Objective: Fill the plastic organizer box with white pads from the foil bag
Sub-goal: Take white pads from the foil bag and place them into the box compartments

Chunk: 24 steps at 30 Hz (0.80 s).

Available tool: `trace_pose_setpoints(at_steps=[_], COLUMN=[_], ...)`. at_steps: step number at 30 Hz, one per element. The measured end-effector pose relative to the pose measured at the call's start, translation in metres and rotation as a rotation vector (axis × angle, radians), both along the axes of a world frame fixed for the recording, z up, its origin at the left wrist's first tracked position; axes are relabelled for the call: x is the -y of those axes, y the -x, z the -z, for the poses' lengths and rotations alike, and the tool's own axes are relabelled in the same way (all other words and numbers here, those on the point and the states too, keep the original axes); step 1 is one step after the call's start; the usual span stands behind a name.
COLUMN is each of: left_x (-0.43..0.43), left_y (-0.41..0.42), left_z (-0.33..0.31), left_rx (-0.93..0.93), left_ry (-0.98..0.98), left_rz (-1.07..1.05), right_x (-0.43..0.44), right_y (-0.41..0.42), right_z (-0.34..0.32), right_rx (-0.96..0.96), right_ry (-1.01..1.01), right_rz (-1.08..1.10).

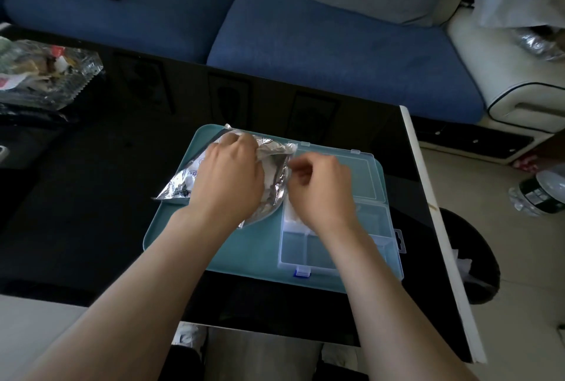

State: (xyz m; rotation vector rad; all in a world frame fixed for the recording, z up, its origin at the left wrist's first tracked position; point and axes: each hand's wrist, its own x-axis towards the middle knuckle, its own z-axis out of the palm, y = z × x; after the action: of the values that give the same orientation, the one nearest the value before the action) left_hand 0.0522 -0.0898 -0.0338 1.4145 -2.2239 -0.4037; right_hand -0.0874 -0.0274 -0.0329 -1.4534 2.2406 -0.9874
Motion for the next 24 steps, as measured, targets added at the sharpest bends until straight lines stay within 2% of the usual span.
trace_pose_setpoints(at_steps=[4, 11, 17, 24], left_x=[0.003, 0.000, 0.001, 0.002], left_y=[-0.005, -0.007, -0.010, -0.007], left_z=[0.002, -0.007, -0.009, -0.007], left_rx=[0.032, 0.066, 0.017, -0.022], left_ry=[-0.040, -0.156, -0.208, -0.215], left_rz=[-0.079, -0.108, -0.137, -0.186], right_x=[0.009, 0.026, 0.032, 0.032], right_y=[-0.012, -0.035, -0.041, -0.033], right_z=[0.010, 0.026, 0.032, 0.013], right_rx=[0.203, 0.138, 0.303, 0.405], right_ry=[0.003, -0.058, -0.060, -0.022], right_rz=[-0.053, -0.030, 0.055, 0.155])
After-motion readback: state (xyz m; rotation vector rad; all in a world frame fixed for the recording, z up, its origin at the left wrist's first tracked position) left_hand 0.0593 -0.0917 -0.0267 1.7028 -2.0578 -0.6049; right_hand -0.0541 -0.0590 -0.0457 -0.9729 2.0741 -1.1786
